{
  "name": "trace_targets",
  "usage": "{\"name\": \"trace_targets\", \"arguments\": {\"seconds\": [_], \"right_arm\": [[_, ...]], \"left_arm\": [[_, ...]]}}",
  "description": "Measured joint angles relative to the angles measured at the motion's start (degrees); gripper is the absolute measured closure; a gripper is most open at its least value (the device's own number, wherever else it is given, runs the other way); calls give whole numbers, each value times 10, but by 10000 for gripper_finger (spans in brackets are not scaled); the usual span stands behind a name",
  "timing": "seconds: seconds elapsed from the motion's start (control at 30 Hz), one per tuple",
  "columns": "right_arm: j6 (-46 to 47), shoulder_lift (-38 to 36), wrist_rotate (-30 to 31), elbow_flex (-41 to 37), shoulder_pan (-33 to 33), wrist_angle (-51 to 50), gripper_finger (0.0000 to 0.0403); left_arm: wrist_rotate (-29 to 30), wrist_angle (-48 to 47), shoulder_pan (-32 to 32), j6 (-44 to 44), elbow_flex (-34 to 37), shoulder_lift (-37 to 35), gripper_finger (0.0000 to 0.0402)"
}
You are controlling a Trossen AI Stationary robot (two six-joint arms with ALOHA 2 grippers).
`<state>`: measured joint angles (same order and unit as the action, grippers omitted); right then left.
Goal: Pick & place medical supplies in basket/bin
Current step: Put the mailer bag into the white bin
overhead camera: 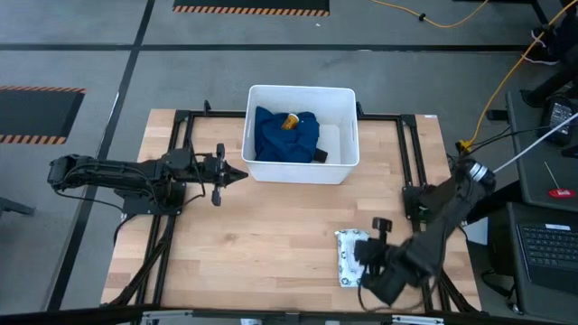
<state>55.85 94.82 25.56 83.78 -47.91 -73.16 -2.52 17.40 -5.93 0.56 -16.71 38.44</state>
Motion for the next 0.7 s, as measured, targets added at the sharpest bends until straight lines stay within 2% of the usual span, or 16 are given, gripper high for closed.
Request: {"name": "trace_targets", "arguments": {"seconds": [0.1,0.27,0.43,0.7], "right_arm": [[58,41,0,35,-27,-35,403],[115,101,-2,79,-52,-37,403],[116,163,-34,146,-54,-54,403],[117,213,-37,231,-60,-61,402]], "left_arm": [[0,-3,0,0,0,0,395],[0,-17,0,-19,0,1,399],[1,-26,0,-24,0,1,396],[2,-39,0,-30,0,1,397]]}}
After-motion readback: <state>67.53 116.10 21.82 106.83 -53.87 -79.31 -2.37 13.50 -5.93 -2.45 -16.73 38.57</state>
